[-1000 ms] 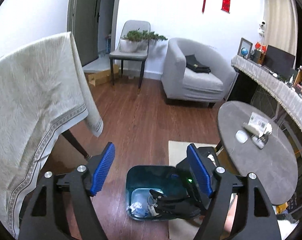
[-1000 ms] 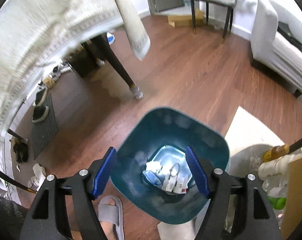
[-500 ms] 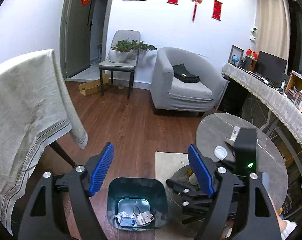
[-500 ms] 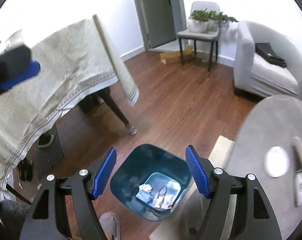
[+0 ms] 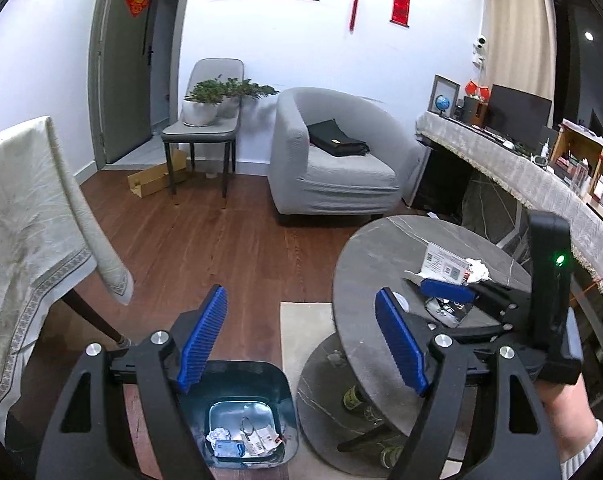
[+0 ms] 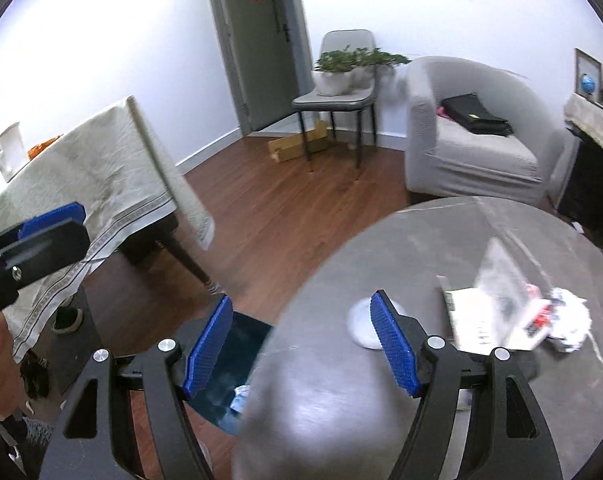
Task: Collect trash
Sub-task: 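Move both open tools back over the table, then grasp the white card packaging with the right tool while the left grasps another white lid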
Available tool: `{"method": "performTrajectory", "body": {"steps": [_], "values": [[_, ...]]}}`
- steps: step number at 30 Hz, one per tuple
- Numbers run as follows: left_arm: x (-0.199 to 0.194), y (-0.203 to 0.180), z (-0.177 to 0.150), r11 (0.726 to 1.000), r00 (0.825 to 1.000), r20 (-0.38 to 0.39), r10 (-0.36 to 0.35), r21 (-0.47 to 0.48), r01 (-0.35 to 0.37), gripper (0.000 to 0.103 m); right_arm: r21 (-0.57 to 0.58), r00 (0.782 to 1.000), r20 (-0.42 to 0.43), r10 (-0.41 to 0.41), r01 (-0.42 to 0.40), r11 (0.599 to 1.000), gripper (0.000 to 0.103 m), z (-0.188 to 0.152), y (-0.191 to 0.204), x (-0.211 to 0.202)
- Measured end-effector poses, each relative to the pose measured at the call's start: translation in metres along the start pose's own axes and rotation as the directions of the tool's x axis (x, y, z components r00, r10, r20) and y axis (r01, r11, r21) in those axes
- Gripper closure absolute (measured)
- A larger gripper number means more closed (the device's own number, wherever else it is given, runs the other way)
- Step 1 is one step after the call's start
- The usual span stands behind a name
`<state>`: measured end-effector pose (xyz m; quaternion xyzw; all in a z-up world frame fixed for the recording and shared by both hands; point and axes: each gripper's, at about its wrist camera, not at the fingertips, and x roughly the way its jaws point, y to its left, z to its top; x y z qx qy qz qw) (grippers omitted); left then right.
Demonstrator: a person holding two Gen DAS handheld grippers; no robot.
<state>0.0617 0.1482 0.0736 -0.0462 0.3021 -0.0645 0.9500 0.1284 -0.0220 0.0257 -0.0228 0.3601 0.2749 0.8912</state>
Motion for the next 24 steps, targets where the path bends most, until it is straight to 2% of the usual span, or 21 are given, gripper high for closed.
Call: {"method": "performTrajectory", "body": {"steps": [9,12,18,22,24], "values": [[0.033,-0.030,-0.007,0.999,0.998,-0.032,-0.051,0.011,0.051,0.024,0.045,0.997,0.043,-0.072,0.070,0.997,0.031,-0.005,-0.046,-0.030],[0.051,-0.043,-0.010,0.998,0.996,-0.067,-0.058,0.018,0.060,0.024,0.072,0.996,0.052,-0.076,0.072,0.995,0.031,-0.007,-0.061,-0.038],[0.085,-0.074,-0.018,0.993,0.988,-0.129,-0.080,0.077,0.091,0.025,0.120,0.994,0.056,-0.094,0.087,0.989,0.031,-0.010,-0.086,-0.043],[0.107,-0.089,-0.025,0.987,0.982,-0.166,-0.088,0.121,0.108,0.029,0.134,0.993,0.047,-0.109,0.101,0.986,0.031,-0.011,-0.099,-0.042],[0.119,-0.096,-0.027,0.983,0.980,-0.186,-0.077,0.151,0.106,0.030,0.129,0.993,0.044,-0.113,0.106,0.986,0.035,-0.009,-0.103,-0.040]]}}
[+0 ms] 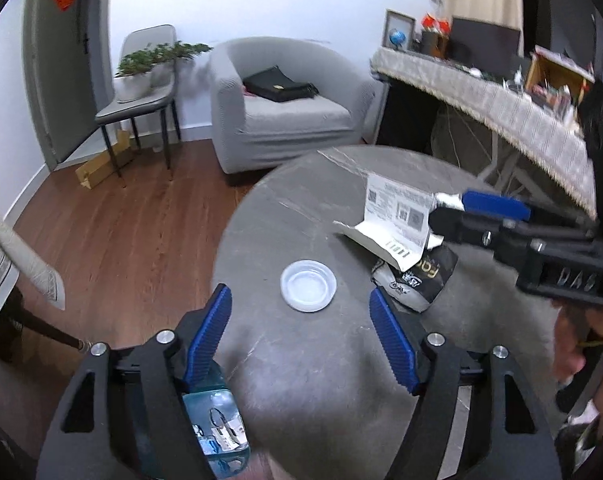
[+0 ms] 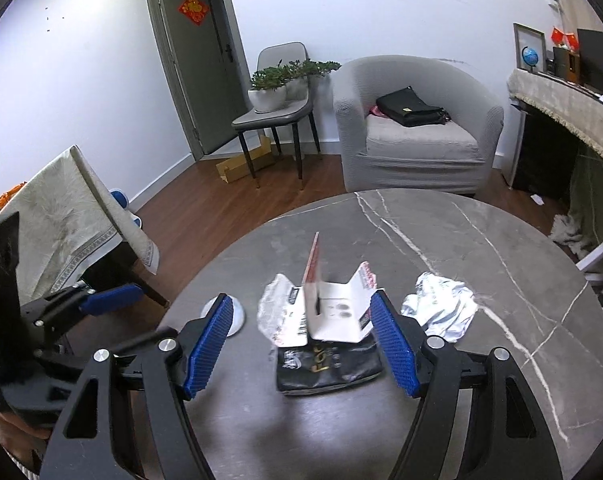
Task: Collect trash
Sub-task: 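Grasp the white card packaging with the right tool while the left grasps another white lid, then carry the card packaging and lid over the teal bin with both tools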
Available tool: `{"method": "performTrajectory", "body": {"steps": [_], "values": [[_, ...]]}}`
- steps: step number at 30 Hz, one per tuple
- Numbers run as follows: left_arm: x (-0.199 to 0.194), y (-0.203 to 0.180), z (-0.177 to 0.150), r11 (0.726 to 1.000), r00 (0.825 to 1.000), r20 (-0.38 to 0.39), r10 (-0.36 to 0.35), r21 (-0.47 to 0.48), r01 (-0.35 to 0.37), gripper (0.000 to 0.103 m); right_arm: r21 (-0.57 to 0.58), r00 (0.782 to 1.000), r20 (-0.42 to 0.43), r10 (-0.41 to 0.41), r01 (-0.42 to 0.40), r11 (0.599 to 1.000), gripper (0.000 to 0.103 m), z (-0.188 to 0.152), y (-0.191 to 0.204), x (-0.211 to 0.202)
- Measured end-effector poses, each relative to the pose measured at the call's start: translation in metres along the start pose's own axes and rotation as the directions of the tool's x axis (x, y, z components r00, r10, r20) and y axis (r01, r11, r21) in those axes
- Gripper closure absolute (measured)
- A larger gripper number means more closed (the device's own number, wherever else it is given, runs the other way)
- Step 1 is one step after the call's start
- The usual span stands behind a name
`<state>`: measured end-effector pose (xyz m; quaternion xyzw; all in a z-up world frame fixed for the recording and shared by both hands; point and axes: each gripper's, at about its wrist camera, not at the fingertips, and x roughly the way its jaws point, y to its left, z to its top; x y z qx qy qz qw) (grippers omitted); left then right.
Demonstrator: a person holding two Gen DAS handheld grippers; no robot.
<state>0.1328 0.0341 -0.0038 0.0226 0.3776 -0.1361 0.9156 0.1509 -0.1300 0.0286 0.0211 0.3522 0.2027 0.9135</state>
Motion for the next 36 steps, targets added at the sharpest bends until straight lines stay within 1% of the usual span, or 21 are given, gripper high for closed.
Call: {"method": "performTrajectory", "body": {"steps": [1,6,7,9,13,16,17,19,20,21,23,25,27,29,32,36], "values": [[0.005,-0.002,0.000,1.000,1.000,-0.008,0.003,0.011,-0.003,0.033,-0.003,1.000,-0.002,-0.004,0.004,1.000,0.036,0.001,-0.001,0.002],[0.031,-0.005,0.003,0.999,0.999,-0.047,-0.005,0.035,0.007,0.038,-0.009,1.000,-0.022,-0.022,0.022,1.000,0.045,0.006,-0.011,0.012],[0.034,-0.004,0.003,0.999,0.999,-0.053,-0.003,0.038,0.005,0.042,-0.010,0.999,-0.029,-0.021,0.020,1.000,0.047,0.007,-0.012,0.015],[0.042,-0.001,0.003,0.999,0.998,-0.070,-0.004,0.037,0.006,0.046,-0.014,0.999,-0.037,-0.022,0.021,1.000,0.048,0.007,-0.014,0.018],[0.049,0.000,0.004,0.999,0.997,-0.076,-0.012,0.036,0.015,0.052,-0.023,0.998,-0.064,-0.024,0.023,0.999,0.054,0.005,-0.019,0.027],[0.053,0.001,0.005,0.999,0.996,-0.082,-0.021,0.032,0.024,0.054,-0.018,0.997,-0.071,-0.024,0.023,1.000,0.059,0.005,-0.021,0.032],[0.055,0.000,0.006,0.999,0.996,-0.085,-0.024,0.033,0.027,0.057,-0.018,0.997,-0.074,-0.022,0.020,1.000,0.061,0.005,-0.021,0.034],[0.056,-0.001,0.006,0.999,0.996,-0.090,-0.018,0.042,0.022,0.059,-0.021,0.996,-0.082,-0.018,0.016,1.000,0.063,0.005,-0.018,0.038],[0.057,-0.001,0.005,0.999,0.996,-0.093,-0.016,0.048,0.020,0.061,-0.027,0.996,-0.088,-0.020,0.018,0.999,0.066,0.005,-0.017,0.041],[0.057,-0.003,0.004,0.999,0.996,-0.091,-0.015,0.049,0.019,0.061,-0.030,0.996,-0.092,-0.021,0.019,0.999,0.068,0.005,-0.017,0.043],[0.056,-0.004,0.004,0.999,0.996,-0.089,-0.018,0.050,0.022,0.061,-0.041,0.994,-0.102,-0.029,0.025,0.999,0.075,0.005,-0.013,0.049],[0.056,-0.004,0.003,0.999,0.996,-0.086,-0.021,0.048,0.025,0.061,-0.054,0.993,-0.107,-0.042,0.037,0.998,0.079,0.004,-0.010,0.053],[0.054,-0.004,0.002,0.998,0.996,-0.089,-0.025,0.052,0.030,0.061,-0.057,0.992,-0.113,-0.054,0.048,0.997,0.086,0.003,-0.007,0.056],[0.051,-0.004,0.001,0.998,0.996,-0.090,-0.025,0.057,0.030,0.061,-0.067,0.991,-0.118,-0.061,0.053,0.996,0.096,0.004,-0.004,0.058],[0.045,-0.001,-0.001,0.998,0.996,-0.087,-0.021,0.054,0.025,0.061,-0.073,0.991,-0.113,-0.076,0.068,0.995,0.101,0.007,-0.001,0.059],[0.034,0.006,-0.005,0.999,0.997,-0.075,-0.014,0.049,0.018,0.061,-0.073,0.992,-0.098,-0.084,0.077,0.994,0.102,0.009,0.005,0.058]]}}
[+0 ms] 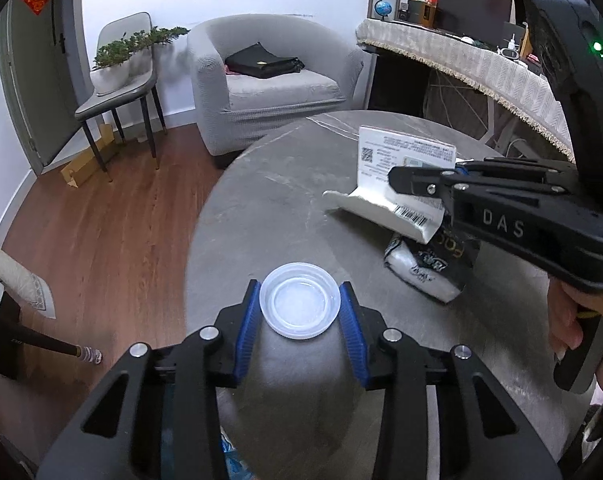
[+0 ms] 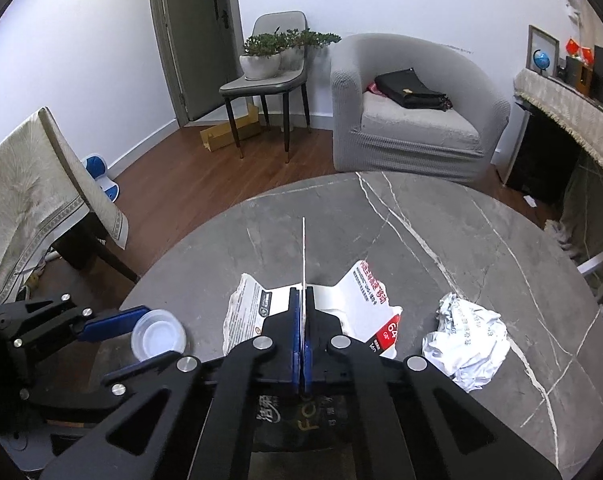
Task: Collect trash
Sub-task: 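Carry the card packaging and lid over the teal bin with both tools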
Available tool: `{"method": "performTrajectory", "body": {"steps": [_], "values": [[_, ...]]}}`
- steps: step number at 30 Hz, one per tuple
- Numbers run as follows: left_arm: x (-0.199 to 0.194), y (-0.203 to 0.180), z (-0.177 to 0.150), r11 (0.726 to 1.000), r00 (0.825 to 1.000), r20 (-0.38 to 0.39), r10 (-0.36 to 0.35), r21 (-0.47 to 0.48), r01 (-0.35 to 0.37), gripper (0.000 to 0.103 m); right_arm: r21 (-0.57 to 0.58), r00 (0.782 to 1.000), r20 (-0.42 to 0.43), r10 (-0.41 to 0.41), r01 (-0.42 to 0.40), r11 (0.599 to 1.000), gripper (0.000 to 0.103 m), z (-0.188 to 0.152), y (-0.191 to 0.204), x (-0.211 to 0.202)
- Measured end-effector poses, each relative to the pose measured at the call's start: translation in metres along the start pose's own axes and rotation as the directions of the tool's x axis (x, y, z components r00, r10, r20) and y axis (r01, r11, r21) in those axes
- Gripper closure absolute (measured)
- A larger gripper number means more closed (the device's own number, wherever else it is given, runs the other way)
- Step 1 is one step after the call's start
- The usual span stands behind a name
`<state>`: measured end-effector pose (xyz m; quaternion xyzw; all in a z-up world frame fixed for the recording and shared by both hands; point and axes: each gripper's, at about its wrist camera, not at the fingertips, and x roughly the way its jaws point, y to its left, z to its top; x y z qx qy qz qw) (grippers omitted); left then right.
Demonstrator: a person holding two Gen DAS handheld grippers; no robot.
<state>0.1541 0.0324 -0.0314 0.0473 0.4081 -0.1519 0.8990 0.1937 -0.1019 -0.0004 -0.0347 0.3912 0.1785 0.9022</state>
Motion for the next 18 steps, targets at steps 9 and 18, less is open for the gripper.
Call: {"method": "performTrajectory", "body": {"steps": [9,18], "values": [[-0.031,0.036,-0.014,0.993,0.999,0.043,0.030,-0.112,-0.025,0.061,0.015,0.997,0.060,0.037,-0.038,0.999,0.102,0.004,0.019,-0.012],[-0.056,0.064,-0.036,0.979,0.994,0.035,0.104,-0.182,-0.096,0.061,-0.021,0.991,0.065,0.121,-0.120,0.993,0.102,-0.002,0.058,-0.018]]}}
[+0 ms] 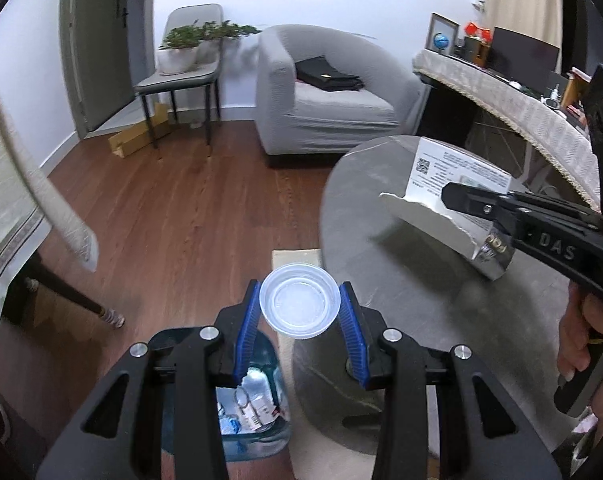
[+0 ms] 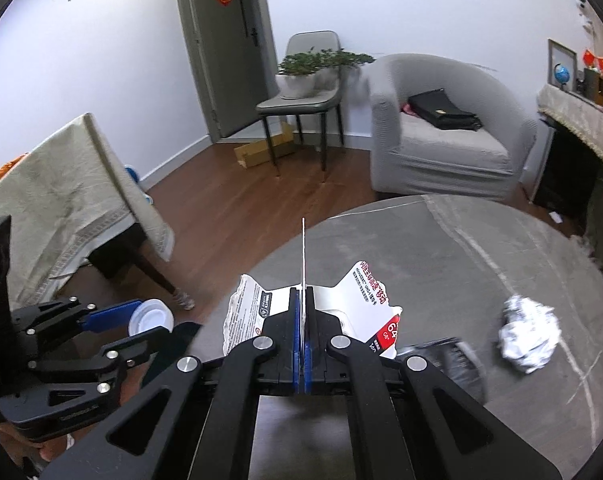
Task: Collect trash
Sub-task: 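Carry the card packaging and lid over the teal bin with both tools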
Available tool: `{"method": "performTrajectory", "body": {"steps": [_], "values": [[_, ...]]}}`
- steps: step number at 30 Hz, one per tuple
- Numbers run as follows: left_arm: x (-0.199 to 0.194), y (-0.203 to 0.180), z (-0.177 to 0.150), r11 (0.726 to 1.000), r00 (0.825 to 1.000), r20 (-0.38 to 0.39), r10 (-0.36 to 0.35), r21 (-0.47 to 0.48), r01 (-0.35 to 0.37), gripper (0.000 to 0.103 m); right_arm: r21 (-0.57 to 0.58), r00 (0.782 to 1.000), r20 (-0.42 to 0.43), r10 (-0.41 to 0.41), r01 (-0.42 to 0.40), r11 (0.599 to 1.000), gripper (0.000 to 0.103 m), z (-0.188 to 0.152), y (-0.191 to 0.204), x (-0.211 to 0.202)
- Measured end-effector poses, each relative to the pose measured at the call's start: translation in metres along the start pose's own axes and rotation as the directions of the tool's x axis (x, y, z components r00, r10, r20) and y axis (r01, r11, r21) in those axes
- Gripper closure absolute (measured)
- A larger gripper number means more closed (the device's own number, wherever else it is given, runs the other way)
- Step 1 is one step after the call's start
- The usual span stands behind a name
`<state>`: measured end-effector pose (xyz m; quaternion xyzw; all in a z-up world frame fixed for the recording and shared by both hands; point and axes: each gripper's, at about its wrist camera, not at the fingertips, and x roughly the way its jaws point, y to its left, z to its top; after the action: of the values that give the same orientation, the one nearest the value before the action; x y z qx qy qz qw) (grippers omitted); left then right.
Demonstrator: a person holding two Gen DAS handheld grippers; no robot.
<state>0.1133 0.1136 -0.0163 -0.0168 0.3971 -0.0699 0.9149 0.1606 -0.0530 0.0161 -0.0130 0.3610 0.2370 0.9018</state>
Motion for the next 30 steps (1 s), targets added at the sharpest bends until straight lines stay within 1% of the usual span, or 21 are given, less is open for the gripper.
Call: {"method": "performTrajectory", "body": {"steps": [10,16,22,24,30], "values": [[-0.004,0.036,-0.027,0.997,0.996,-0.051,0.068,-0.022,-0.069,0.061,-0.055,0.998,-0.017,0.065,-0.066,0.996,0.102,-0.004,0.045,0.007],[0.012,0.057,-0.044,0.997,0.993,-0.103,0.058,-0.054,-0.064,0.061,-0.080,0.995,-0.029,0.097,-0.099,0.992,0.102,-0.001,0.071,0.020],[0.025,0.083,-0.063,0.993,0.985,-0.162,0.057,-0.094,-0.073,0.061,-0.110,0.991,-0.046,0.126,-0.130,0.985,0.102,0.000,0.100,0.034],[0.029,0.093,-0.070,0.991,0.982,-0.182,0.049,-0.118,-0.071,0.061,-0.119,0.990,-0.049,0.135,-0.140,0.983,0.102,0.000,0.109,0.037],[0.049,0.107,-0.090,0.985,0.968,-0.242,0.068,-0.136,-0.103,0.061,-0.140,0.986,-0.072,0.149,-0.157,0.978,0.102,0.000,0.133,0.053]]}}
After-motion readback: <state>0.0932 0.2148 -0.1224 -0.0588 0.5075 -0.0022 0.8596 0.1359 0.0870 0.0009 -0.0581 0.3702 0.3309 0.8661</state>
